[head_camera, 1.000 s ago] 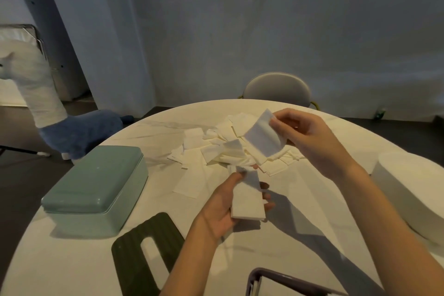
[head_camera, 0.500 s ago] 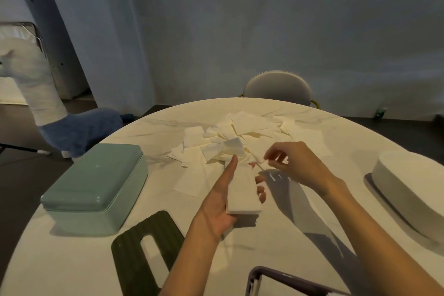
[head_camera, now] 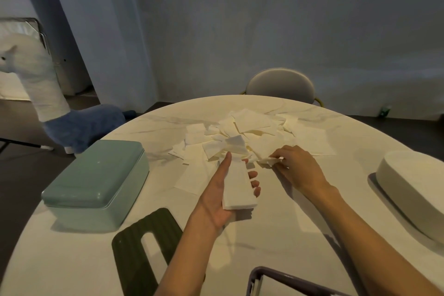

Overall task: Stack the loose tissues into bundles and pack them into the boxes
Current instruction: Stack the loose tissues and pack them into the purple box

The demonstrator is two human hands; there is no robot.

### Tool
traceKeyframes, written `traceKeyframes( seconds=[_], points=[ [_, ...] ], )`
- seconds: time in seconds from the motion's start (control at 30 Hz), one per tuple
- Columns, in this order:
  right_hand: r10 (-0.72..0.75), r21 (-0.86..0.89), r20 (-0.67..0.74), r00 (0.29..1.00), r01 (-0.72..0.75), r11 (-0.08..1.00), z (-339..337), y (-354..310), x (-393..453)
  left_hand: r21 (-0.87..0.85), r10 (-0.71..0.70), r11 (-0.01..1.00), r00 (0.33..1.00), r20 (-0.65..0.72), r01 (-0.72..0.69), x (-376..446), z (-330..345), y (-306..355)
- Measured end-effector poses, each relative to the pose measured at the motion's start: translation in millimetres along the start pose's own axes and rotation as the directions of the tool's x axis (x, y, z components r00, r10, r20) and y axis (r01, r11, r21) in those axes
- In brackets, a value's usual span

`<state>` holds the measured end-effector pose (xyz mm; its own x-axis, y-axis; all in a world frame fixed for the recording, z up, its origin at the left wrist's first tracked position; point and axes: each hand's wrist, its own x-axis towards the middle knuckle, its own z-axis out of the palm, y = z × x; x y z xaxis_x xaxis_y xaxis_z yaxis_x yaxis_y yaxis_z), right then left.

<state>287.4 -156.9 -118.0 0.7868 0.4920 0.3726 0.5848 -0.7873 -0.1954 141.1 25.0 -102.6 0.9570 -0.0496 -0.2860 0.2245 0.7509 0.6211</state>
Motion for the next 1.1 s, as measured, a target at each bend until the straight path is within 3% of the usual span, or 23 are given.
traceKeyframes(
  seconds=[0.07, 0.17, 0.3, 0.37, 0.43, 0.5, 0.63, 0.73, 0.93, 1.1],
  points=[
    [0.008, 0.006, 0.007, 1.000, -0.008, 1.000, -6, 1, 2, 0.007, 0.007, 1.000, 1.000, -0.005, -0.007, 1, -1, 1],
    [0.078, 0.263, 0.037, 0.996, -0.085, 0.961, -35, -1, 6, 0.042, 0.015, 0.999, 0.999, -0.029, -0.014, 3, -3, 2],
    [0.069, 0.456, 0.056, 0.996, -0.087, 0.886, -84, -16, 8, 0.055, -0.003, 0.998, 1.000, 0.011, 0.003, 3, -3, -1],
    [0.027, 0.620, 0.106, 0.994, -0.087, 0.780, -106, -29, 3, 0.053, -0.039, 0.998, 0.999, 0.012, 0.038, 5, -4, -2],
    [-0.074, 0.787, 0.181, 0.981, -0.099, 0.609, -122, -40, -3, 0.025, -0.057, 0.998, 0.998, 0.027, 0.056, 5, -4, -4],
    [-0.202, 0.838, 0.242, 0.949, -0.099, 0.536, -127, -50, -8, -0.013, -0.039, 0.999, 0.997, 0.068, 0.040, 5, -5, -7],
    [-0.244, 0.671, 0.377, 0.893, -0.081, 0.737, -106, -62, -7, 0.078, -0.028, 0.997, 0.997, 0.079, 0.021, 0, -4, -11],
    [-0.186, 0.528, 0.331, 0.925, -0.018, 0.849, -85, -64, -3, 0.034, -0.072, 0.997, 0.987, 0.142, 0.068, -2, 1, -9],
    [-0.149, 0.535, 0.134, 0.980, 0.055, 0.843, -75, -65, -3, 0.084, -0.071, 0.995, 0.990, 0.125, 0.060, -4, 3, -8],
    [-0.134, 0.602, 0.105, 0.985, 0.044, 0.797, -84, -63, 0, 0.130, -0.015, 0.991, 0.993, 0.116, 0.000, -2, -1, -7]
  ],
)
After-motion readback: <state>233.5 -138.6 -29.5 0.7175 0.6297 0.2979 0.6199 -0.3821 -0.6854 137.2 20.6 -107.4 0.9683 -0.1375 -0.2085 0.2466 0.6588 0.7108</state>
